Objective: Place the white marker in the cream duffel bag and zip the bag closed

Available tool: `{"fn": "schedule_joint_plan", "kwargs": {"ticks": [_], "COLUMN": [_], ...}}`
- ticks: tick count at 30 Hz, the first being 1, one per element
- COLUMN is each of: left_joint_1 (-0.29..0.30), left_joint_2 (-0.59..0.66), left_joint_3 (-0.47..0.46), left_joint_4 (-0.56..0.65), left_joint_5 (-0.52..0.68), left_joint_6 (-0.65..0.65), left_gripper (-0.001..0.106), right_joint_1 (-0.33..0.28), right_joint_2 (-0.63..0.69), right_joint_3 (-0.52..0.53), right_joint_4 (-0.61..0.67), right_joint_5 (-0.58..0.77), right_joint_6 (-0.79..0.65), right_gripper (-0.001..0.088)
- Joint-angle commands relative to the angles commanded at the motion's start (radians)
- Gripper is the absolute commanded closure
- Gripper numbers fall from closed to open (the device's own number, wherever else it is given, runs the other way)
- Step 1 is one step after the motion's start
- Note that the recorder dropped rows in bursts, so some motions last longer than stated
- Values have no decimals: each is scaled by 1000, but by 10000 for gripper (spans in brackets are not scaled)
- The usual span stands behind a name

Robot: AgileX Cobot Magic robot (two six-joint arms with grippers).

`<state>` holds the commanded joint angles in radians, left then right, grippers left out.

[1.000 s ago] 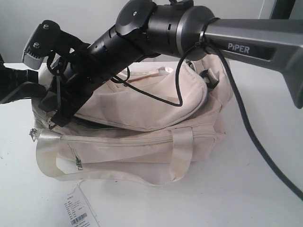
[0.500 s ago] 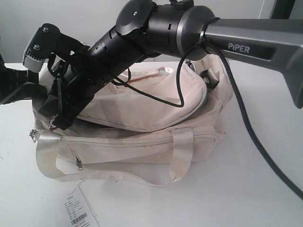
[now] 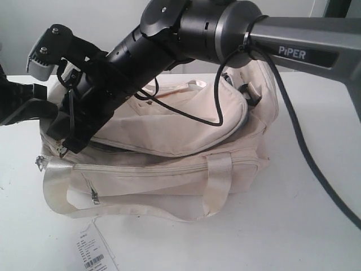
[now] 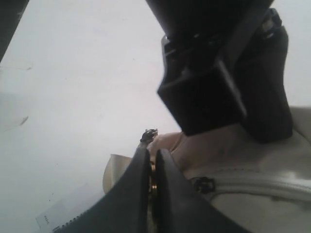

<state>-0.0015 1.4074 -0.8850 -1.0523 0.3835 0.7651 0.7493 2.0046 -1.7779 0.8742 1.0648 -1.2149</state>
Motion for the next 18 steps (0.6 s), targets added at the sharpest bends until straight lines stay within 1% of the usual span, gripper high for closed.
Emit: {"fn": "schedule_joint_plan", "kwargs": {"ticks": [11, 18], "left_joint_1": [0, 0], "left_joint_2": [0, 0], "left_joint_3": [0, 0], "left_joint_4": [0, 0], "left_joint_5": [-6, -12], "left_joint_6": [0, 0], "left_gripper": [1053, 1053], "right_joint_1": [0, 0], "right_joint_2": [-3, -13], "right_joint_3": [0, 0], "right_joint_4": [-42, -46], "right_joint_5": [34, 55], "right_joint_6": [53, 61], "right_gripper": [868, 868]}}
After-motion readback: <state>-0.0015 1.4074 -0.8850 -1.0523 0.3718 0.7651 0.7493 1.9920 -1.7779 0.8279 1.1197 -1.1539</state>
